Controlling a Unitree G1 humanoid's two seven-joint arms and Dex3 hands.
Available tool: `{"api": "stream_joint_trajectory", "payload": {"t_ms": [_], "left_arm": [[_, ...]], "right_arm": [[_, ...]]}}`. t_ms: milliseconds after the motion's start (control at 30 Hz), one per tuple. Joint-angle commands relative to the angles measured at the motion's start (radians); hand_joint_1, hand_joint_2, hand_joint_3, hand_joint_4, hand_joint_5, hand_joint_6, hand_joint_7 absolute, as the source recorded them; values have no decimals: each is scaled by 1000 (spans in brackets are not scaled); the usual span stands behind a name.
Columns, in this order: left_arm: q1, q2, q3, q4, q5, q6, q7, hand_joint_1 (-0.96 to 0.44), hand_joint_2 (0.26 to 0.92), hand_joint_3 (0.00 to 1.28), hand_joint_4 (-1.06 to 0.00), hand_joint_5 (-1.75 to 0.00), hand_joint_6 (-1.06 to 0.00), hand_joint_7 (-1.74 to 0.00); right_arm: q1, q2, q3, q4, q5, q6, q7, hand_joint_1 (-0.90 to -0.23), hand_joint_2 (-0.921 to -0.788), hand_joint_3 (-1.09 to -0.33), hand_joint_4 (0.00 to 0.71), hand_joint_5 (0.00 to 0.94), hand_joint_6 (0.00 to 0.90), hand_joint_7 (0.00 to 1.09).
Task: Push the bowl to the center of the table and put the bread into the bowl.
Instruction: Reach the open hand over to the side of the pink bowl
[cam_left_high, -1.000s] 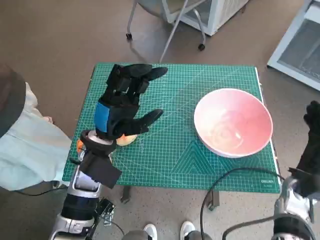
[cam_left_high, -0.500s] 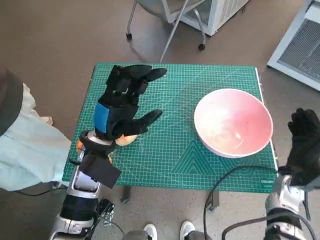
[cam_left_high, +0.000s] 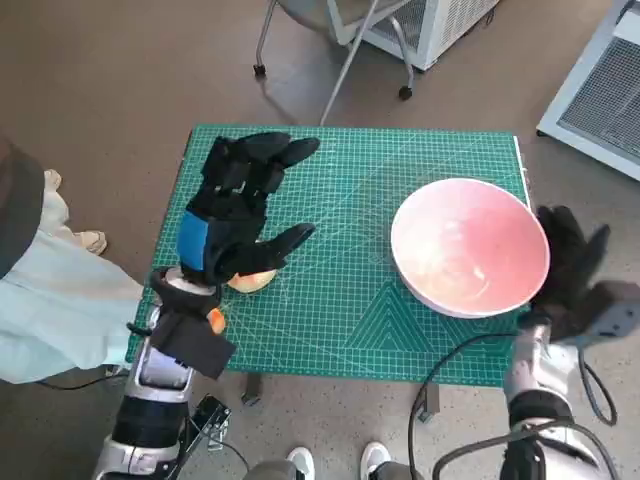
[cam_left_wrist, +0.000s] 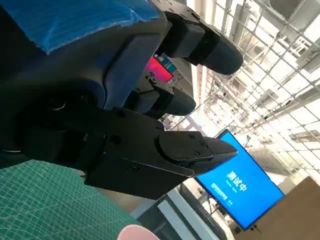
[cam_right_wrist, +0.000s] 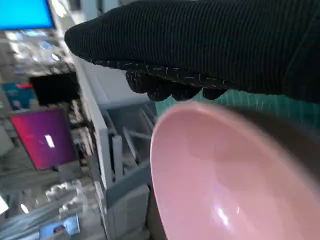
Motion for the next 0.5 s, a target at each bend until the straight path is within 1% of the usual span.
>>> {"api": "stream_joint_trajectory", "payload": {"t_ms": [33, 167, 267, 367, 500], "left_arm": [[32, 20, 25, -21, 10, -2, 14, -137, 856, 210, -202, -607, -176, -845], [51, 27, 38, -32, 16, -2, 23, -167, 894, 142, -226, -554, -191, -809], [64, 29, 47, -39, 19, -3, 31, -179, 910, 115, -236, -534, -196, -793], [78, 30, 55, -51, 30, -2, 42, -184, 917, 103, -242, -522, -200, -783], [99, 29, 64, -75, 52, 6, 59, -182, 920, 96, -249, -508, -206, -770]], "right_arm": [[-18, 33, -6, 27, 11, 55, 13, -487, -921, -891, 239, 0, -1, 586], [-43, 52, -18, 31, 23, 82, 25, -492, -921, -857, 236, 1, -1, 629], [-59, 64, -21, 32, 26, 93, 31, -496, -921, -847, 234, 0, -1, 654], [-76, 77, -19, 34, 25, 101, 35, -499, -921, -844, 231, 0, -1, 665], [-102, 103, -22, 38, 28, 110, 34, -515, -921, -841, 232, 1, -1, 679]]}}
